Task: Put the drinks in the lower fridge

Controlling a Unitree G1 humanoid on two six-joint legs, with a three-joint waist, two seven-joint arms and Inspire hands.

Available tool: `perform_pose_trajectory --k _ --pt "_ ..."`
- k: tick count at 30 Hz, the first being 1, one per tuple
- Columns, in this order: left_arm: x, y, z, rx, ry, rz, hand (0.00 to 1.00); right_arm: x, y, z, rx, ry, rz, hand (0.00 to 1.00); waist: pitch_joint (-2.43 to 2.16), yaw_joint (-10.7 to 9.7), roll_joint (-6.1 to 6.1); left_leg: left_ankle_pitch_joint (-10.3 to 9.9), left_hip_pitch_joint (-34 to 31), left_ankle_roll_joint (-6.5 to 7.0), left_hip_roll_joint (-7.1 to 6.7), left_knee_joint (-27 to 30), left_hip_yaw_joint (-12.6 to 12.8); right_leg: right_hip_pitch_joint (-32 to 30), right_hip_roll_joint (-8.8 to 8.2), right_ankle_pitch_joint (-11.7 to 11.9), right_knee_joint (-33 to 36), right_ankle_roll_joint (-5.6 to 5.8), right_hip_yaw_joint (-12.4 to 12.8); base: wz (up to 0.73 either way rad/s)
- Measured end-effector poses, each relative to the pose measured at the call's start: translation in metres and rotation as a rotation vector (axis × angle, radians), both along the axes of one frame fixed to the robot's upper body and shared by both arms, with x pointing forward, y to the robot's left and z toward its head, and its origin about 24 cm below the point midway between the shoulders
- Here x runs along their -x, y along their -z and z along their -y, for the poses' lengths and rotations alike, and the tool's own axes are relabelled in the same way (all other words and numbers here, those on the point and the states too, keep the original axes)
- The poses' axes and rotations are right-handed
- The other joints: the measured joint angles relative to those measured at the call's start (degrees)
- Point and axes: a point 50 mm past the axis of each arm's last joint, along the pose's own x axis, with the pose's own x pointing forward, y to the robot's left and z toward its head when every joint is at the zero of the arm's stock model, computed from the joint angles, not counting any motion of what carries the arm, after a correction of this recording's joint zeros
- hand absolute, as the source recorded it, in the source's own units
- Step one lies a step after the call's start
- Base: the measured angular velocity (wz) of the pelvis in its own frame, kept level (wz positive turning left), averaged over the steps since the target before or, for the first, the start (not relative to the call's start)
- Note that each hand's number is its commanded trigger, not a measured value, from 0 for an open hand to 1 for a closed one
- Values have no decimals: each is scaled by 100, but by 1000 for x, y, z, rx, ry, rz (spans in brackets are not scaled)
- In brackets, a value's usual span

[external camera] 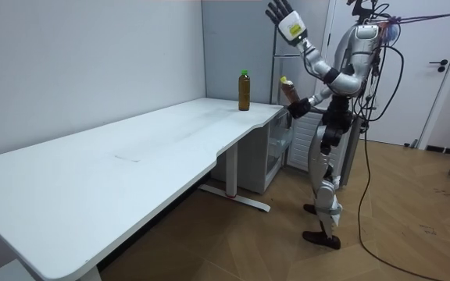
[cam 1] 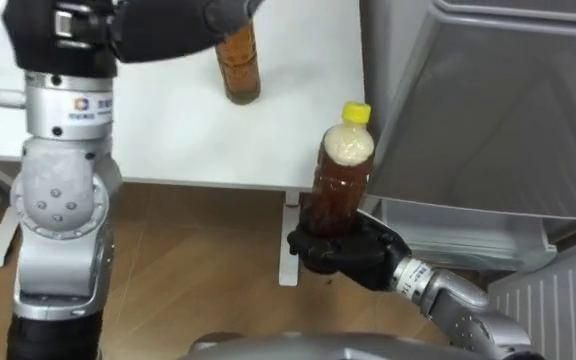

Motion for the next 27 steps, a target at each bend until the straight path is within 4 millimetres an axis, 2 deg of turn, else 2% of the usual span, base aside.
perform_pose_trajectory --k 4,6,9,11,13,15,17,19,23,26,27 --pt "9 -7 -13 3 -155 111 0 15 8 6 46 -1 -39 100 -16 255 2 0 106 0 -4 -40 -82 113 -3 -2 -32 2 -21 1" --pt "12 -9 -18 14 -213 140 0 18 9 7 47 5 -49 100 -18 280 -11 0 139 0 -11 -39 -145 121 -13 -2 -35 2 -79 9" --pt "17 -10 -29 55 -301 183 0 19 9 9 50 16 -50 100 -22 421 4 0 205 0 -10 -42 -165 179 -8 -4 -35 -1 -71 1" --pt "21 -11 -38 98 -359 213 0 20 9 11 52 23 -52 100 -26 428 25 -1 226 0 -12 -43 -179 196 -7 -4 -33 -1 -75 0" --pt "25 -12 -50 154 -443 245 0 25 10 15 60 43 -63 100 -70 535 35 -1 219 -1 -14 -42 -203 192 -6 -5 -30 -2 -87 0" --pt "28 -9 -60 191 -513 257 0 30 9 17 73 56 -70 100 -74 578 71 -1 234 -1 -18 -44 -253 215 -2 -5 -39 -4 -101 3" --pt "29 0 -73 235 -594 238 0 31 8 18 85 64 -68 100 -77 607 102 -1 275 -1 -21 -43 -301 258 0 -4 -40 -10 -124 4" --pt "29 22 -92 289 -702 146 0 29 4 21 96 70 -50 100 -75 631 155 -1 307 -2 -27 -43 -335 286 -7 -17 -52 -21 -149 2" --pt "29 58 -113 402 -805 -5 0 27 4 23 106 93 -50 100 -74 710 155 -1 275 -3 -29 -47 -360 266 -7 -22 -24 -29 -167 1" --pt "36 94 -127 525 -864 -175 0 29 6 22 108 89 -85 100 -77 731 144 -1 266 -3 -35 -82 -369 266 -7 -23 -27 -29 -166 0" --pt "38 114 -133 579 -890 -267 0 30 7 21 114 92 -97 100 -78 740 149 0 268 -3 -38 -82 -369 257 -9 -23 -25 -29 -166 0"
